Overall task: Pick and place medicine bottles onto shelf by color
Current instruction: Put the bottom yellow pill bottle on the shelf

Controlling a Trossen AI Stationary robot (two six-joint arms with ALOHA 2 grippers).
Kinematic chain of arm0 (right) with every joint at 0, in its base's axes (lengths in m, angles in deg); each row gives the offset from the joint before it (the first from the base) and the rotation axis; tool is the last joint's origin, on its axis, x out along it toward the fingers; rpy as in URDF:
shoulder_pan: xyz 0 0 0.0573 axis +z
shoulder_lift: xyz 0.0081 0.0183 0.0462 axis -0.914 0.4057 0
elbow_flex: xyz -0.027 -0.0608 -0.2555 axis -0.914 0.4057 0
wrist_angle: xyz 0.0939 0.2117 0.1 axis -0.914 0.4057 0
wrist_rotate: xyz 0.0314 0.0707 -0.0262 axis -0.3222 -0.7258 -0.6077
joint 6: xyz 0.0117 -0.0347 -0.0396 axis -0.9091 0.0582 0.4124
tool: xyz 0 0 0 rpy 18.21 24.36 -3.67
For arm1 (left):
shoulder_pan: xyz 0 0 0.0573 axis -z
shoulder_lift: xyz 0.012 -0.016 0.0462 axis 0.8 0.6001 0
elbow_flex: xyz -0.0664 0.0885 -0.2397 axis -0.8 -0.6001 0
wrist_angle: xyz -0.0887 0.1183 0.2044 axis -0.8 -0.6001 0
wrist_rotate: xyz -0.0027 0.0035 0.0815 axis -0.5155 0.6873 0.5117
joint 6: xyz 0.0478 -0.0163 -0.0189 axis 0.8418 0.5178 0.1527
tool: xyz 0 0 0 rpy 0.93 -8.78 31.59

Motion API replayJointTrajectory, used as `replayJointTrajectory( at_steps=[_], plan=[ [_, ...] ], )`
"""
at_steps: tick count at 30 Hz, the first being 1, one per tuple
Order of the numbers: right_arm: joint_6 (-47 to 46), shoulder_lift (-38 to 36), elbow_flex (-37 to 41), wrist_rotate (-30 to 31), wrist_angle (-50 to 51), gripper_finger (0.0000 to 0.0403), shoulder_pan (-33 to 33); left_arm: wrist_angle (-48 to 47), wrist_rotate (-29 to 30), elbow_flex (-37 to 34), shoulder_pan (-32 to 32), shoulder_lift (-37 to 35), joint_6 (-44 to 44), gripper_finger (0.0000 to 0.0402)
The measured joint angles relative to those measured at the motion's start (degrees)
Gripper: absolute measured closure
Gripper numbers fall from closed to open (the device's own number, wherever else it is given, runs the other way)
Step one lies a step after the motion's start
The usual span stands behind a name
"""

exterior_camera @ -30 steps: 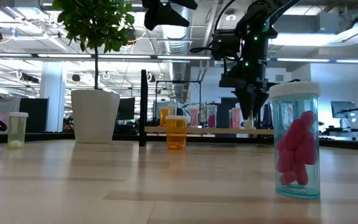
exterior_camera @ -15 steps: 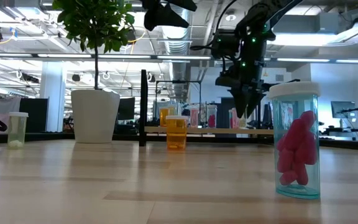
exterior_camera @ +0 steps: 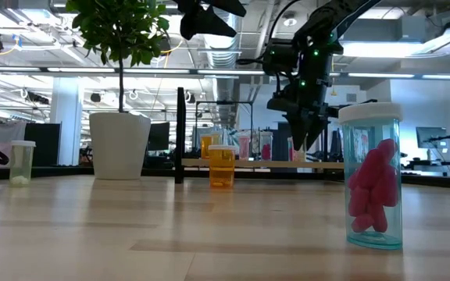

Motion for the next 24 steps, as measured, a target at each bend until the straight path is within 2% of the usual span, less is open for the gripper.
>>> replayJointTrajectory(
  at_steps=[9, 16, 24],
  plan=[
    [0.18, 0.00, 0.04, -0.11, -0.22, 0.0249, 0.00, 0.11, 0.08, 0.00, 0.00, 0.00, -0.04, 0.0135],
    [0.44, 0.00, 0.02, -1.80, -0.20, 0.0213, -0.04, 0.11, 0.17, 0.00, 0.00, 0.00, -0.07, 0.0135],
    [1.33, 0.00, -4.85, -3.25, 5.11, 0.0173, 0.68, 0.09, 0.17, 0.00, 0.00, 0.00, -0.09, 0.0135]
  ],
)
